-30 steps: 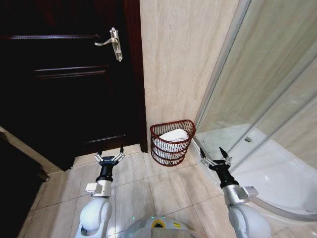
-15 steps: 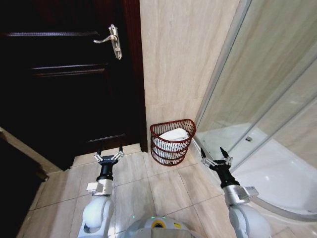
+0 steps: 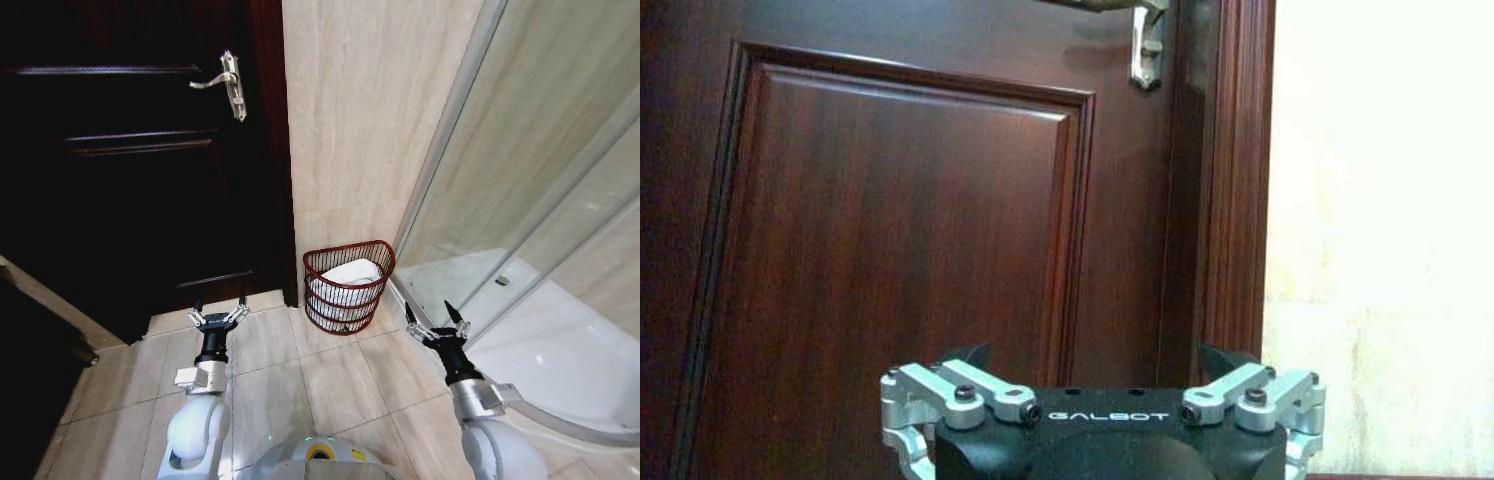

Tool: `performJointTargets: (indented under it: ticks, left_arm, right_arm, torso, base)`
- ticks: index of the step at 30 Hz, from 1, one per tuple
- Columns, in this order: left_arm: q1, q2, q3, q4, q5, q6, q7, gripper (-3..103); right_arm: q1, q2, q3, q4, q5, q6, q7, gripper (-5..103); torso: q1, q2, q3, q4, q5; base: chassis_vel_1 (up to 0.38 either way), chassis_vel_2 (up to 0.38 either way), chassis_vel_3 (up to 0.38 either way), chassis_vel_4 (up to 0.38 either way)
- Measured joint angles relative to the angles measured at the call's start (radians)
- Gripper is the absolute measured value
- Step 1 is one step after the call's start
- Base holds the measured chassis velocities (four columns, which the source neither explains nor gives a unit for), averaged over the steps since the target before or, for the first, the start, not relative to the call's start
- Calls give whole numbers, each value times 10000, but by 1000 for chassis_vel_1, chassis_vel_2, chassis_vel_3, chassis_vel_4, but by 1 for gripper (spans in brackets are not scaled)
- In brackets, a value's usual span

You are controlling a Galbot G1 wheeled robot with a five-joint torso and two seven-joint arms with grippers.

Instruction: Discard the used towel into the hamper.

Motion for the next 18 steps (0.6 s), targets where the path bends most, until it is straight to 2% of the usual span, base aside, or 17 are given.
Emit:
performJointTargets:
  ticks: [18]
  left_arm:
    - [-23, 49, 12, -30, -85, -84, 3, 100]
  right_arm:
    - [-196, 150, -23, 97, -116, 195, -84, 100]
  torso:
    - [0, 18, 13, 0, -1]
  base:
    - [17, -16, -15, 15]
